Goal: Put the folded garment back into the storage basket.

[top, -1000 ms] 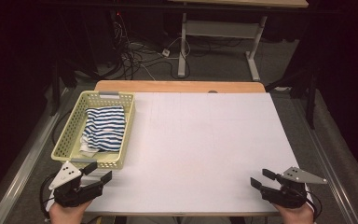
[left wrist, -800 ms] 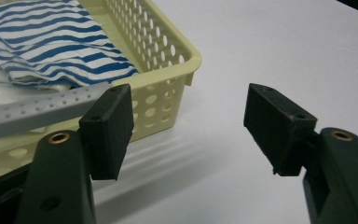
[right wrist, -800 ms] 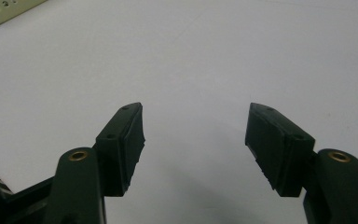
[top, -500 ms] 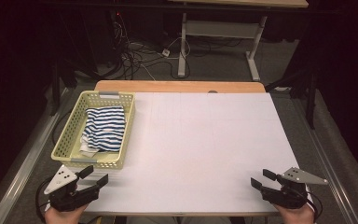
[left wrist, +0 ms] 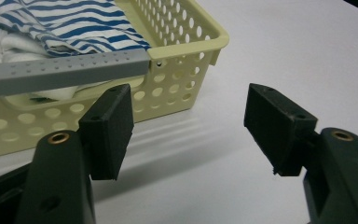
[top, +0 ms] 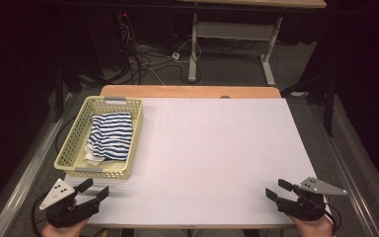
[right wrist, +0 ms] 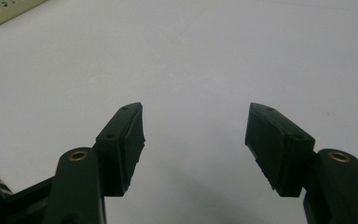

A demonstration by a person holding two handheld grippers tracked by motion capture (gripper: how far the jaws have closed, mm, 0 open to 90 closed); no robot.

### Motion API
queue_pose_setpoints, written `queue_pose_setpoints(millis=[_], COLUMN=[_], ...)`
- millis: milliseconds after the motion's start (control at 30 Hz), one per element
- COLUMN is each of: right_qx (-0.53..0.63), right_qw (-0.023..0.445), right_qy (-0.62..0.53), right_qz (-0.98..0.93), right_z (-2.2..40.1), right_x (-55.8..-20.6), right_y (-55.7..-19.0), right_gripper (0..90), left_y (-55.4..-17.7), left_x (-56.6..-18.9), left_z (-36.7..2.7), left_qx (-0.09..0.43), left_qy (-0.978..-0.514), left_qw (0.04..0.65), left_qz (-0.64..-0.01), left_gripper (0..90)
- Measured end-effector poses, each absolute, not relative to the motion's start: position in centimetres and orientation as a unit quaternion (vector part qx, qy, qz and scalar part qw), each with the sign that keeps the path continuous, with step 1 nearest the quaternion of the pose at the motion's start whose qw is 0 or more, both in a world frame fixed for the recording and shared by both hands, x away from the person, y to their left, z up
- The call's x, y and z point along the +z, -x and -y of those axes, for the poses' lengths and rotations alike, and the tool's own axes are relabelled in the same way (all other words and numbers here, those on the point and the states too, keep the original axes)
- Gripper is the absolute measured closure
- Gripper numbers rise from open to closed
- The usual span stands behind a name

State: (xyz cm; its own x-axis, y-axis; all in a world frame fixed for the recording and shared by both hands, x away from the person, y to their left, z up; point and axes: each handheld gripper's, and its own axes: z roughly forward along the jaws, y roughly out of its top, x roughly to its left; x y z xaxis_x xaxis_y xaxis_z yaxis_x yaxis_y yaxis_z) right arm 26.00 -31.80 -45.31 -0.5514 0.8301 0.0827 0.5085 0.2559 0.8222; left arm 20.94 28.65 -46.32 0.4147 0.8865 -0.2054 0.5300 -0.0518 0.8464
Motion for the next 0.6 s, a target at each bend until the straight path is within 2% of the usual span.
queue_pose_setpoints(millis=[600], right_qx=[0.429], right_qw=[0.188], right_qy=[-0.435], right_qz=[-0.769], right_z=[31.80], right_x=[-45.32], right_y=[-26.11], right_gripper=[37.8], left_y=[-21.14], left_x=[-46.27], left_z=[-28.70], left_qx=[0.183], left_qy=[-0.699], left_qw=[0.475], left_qz=[-0.502], left_gripper=[32.0])
